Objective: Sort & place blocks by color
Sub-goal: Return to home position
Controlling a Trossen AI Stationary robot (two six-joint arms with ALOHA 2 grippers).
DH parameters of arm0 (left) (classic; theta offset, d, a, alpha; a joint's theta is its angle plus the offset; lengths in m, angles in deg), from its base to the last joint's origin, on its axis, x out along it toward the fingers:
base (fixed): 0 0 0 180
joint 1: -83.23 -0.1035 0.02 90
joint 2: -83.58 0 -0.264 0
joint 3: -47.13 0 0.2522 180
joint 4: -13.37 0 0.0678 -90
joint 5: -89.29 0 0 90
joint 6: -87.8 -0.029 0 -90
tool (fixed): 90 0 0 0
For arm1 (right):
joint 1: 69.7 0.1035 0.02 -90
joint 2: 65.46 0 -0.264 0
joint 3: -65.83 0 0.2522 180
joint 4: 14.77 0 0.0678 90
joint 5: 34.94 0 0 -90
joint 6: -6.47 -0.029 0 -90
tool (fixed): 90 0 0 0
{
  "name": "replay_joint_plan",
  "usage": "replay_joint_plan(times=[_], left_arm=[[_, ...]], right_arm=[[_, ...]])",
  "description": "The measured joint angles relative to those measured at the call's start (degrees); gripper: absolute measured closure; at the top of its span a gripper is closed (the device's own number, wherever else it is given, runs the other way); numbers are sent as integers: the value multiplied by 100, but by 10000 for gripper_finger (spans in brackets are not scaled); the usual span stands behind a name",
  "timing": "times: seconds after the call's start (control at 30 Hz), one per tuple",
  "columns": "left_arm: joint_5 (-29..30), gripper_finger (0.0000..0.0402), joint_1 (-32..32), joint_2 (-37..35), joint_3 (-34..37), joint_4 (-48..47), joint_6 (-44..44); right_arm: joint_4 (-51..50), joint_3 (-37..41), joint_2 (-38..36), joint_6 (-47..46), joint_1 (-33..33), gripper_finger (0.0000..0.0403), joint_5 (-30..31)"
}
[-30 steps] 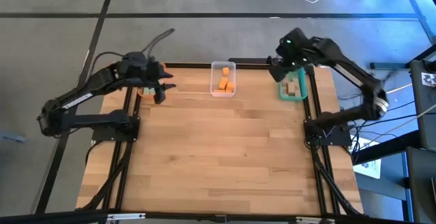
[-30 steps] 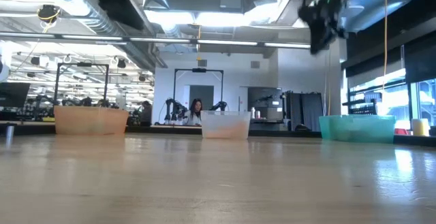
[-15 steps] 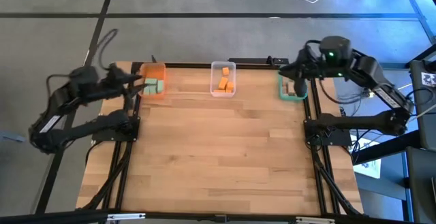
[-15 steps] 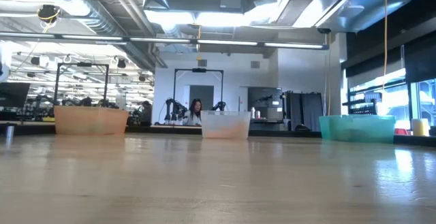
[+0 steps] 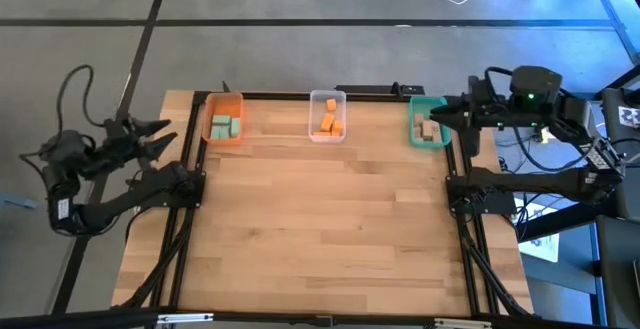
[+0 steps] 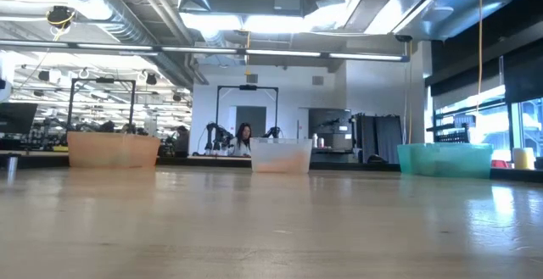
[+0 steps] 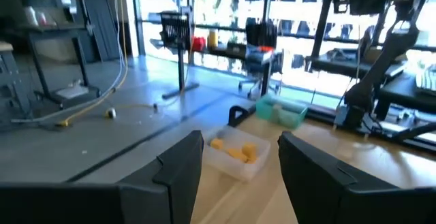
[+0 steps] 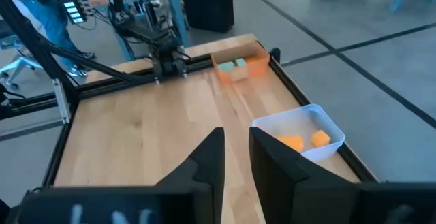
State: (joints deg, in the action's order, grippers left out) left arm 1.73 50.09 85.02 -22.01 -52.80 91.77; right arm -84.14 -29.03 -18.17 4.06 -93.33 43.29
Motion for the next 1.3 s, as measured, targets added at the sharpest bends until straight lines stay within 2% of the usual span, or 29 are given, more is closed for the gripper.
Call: replay_joint_plan(times=[0.13, 0.23, 0.3, 0.5, 0.63, 0.87, 1.03, 1.17, 1.3], left_arm=[[55, 219, 7, -85, -162, -591, 4], [482, 219, 42, -116, -203, -728, -89], [501, 219, 45, -107, -168, -968, 37], [557, 219, 42, -112, 47, -601, 360], [546, 219, 44, -112, 573, 61, 484], [107, 219, 44, -107, 2051, 2371, 448], [-276, 219, 44, -107, 2999, 3717, 469], [-372, 219, 44, -109, 3578, 4425, 490], [-368, 219, 48, -107, 3970, 4827, 492]], right_arm=[[4, 2, -153, -53, 75, 334, 10], [87, 2, -228, -171, 78, 334, 10], [62, 9, -272, -139, 80, 334, 8], [254, 724, -763, 55, 82, 334, -271], [581, 1504, -1314, 142, 82, 334, -423], [913, 2609, -2687, -59, 82, 334, -1039], [1142, 3163, -3857, -202, 82, 334, -1042], [1253, 3523, -4673, -438, 82, 334, -1042], [988, 3586, -4607, -446, 82, 334, -1049]])
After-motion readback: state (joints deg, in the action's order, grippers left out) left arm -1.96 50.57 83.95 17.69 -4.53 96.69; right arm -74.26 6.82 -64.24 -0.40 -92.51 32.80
